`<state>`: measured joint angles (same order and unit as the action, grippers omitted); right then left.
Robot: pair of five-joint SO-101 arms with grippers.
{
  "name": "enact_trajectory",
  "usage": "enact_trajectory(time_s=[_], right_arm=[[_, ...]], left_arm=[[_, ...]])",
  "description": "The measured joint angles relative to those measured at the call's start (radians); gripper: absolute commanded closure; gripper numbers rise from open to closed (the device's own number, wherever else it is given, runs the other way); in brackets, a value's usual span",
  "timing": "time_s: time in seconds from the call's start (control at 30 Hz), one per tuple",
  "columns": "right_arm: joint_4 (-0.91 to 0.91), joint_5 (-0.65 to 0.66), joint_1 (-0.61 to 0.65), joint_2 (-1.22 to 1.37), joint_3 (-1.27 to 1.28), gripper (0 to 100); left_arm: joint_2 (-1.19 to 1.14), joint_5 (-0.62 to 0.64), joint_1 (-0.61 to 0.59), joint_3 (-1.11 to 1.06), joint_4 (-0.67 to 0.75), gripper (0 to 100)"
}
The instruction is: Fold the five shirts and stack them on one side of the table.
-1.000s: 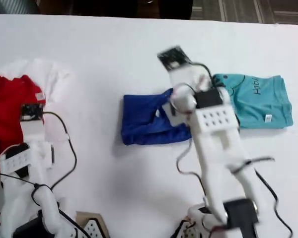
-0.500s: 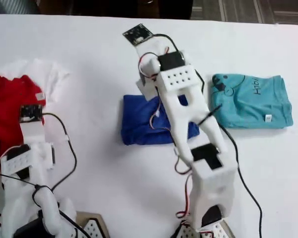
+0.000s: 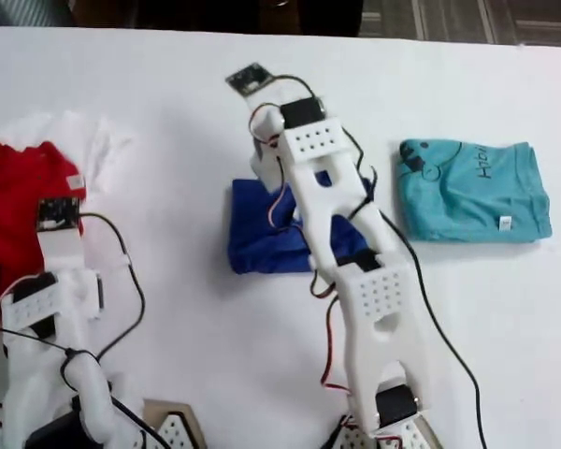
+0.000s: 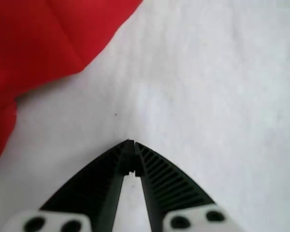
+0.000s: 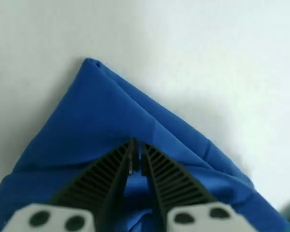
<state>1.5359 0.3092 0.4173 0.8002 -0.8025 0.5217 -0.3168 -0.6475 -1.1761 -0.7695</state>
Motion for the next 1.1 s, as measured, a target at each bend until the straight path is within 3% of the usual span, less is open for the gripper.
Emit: enact_trajectory(time_s=[0.43,0.97,1.1], right_arm=[[0.149,0.0,0.0,0.031,0.0,97.8],[0.204,0.002,0.0,-0.075,0.009,97.8],[0.204,0.058,0.0,-0.077,0.104,97.8]], left_arm=[[0.0,0.0,0.0,0.0,0.0,97],[0.0,0.0,0.0,0.0,0.0,97],[0.0,0.0,0.0,0.0,0.0,97]])
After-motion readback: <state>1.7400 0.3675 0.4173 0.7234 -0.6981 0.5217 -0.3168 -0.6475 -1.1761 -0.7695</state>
